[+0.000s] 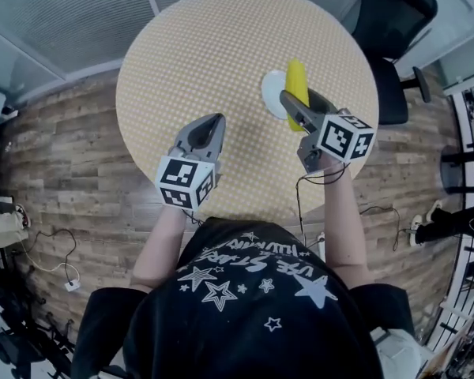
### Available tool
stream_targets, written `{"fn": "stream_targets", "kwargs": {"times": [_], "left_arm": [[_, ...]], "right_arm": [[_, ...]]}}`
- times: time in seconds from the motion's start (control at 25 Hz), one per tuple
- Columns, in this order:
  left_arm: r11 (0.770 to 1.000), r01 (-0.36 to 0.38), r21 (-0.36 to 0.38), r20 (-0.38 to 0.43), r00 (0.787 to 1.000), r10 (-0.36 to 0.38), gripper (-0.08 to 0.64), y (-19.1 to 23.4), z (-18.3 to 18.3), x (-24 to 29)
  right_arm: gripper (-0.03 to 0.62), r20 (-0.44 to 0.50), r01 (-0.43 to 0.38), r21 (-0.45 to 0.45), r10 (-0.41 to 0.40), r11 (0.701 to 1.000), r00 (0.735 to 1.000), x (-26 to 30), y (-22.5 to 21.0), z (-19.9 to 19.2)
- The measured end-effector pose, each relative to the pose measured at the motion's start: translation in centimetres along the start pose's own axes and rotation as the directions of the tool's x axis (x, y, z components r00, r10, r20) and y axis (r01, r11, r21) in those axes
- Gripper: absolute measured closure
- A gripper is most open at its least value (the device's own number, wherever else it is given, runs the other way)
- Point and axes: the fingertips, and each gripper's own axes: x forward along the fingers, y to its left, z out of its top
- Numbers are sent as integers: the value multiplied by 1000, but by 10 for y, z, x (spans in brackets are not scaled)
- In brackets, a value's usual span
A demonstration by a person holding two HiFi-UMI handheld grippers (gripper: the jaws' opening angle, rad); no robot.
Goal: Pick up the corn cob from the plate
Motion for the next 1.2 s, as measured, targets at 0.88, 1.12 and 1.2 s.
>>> {"fn": "stream_targets", "kwargs": {"times": [0.88,1.12,1.2], "left_arm": [[1000,20,13,11,1000,-20,552,-186,-27,-83],[1000,-15,10,15,1000,15,552,-231,-41,-115],[999,-28,16,13,1000,28,552,-244,-44,-124]], "right_arm": [[331,113,-136,-65,143,989,983,-220,56,-64],[331,130,-134,-41,138,990,982,-278,58,-90],[331,138,-150,-41,154,988,978,-292,62,-95]]}}
